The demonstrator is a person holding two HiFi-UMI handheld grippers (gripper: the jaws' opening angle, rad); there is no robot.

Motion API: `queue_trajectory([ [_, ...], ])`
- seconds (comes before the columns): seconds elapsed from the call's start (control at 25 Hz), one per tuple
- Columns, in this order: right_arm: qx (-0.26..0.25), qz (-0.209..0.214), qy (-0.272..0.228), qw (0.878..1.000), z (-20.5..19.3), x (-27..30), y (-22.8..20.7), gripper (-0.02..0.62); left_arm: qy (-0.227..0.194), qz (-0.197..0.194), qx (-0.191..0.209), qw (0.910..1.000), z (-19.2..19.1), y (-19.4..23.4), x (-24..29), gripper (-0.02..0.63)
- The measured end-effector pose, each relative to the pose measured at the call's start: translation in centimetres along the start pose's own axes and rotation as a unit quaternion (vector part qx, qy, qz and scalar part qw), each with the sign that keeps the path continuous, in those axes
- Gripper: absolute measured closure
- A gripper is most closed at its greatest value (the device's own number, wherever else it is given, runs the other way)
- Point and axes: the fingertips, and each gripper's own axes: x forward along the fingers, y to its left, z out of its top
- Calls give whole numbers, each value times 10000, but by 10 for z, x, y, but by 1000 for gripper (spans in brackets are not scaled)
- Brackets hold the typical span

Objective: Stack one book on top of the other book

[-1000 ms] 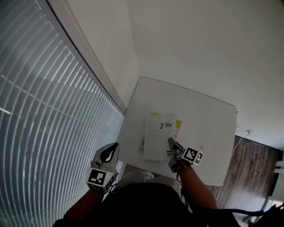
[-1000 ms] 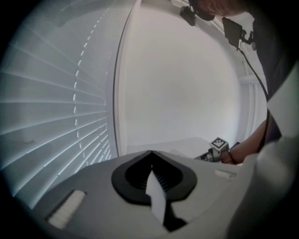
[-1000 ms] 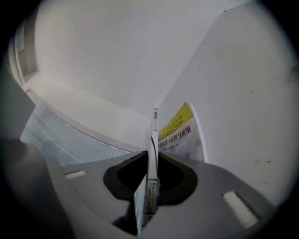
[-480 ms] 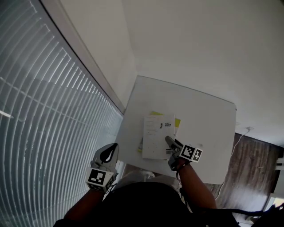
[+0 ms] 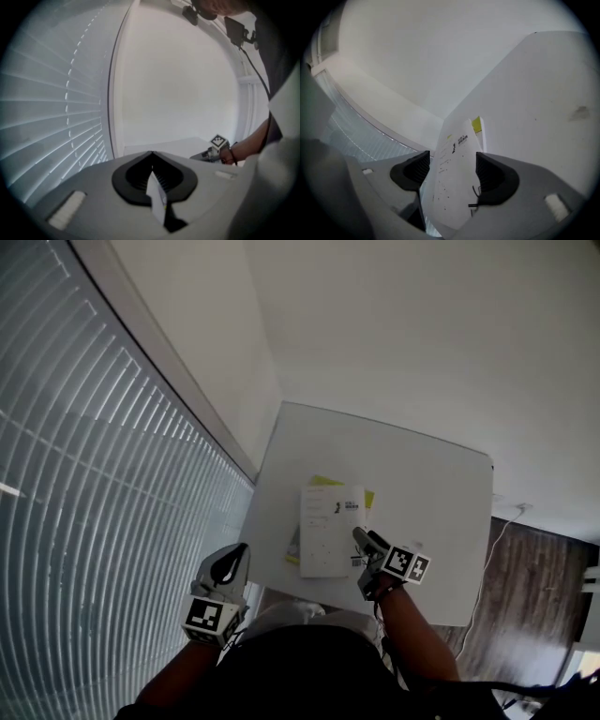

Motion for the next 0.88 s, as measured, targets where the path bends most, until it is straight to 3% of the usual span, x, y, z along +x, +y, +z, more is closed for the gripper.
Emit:
queue_trajectory([
  [0.6,46,-120,-510,9986,41,-57,-19,285,-296,-551,162,9979,28,-48,40,603],
  [0.88,-380,-114,-932,9949,82,-118,-21,285,-463,-880,226,9948,55,-86,62,603],
])
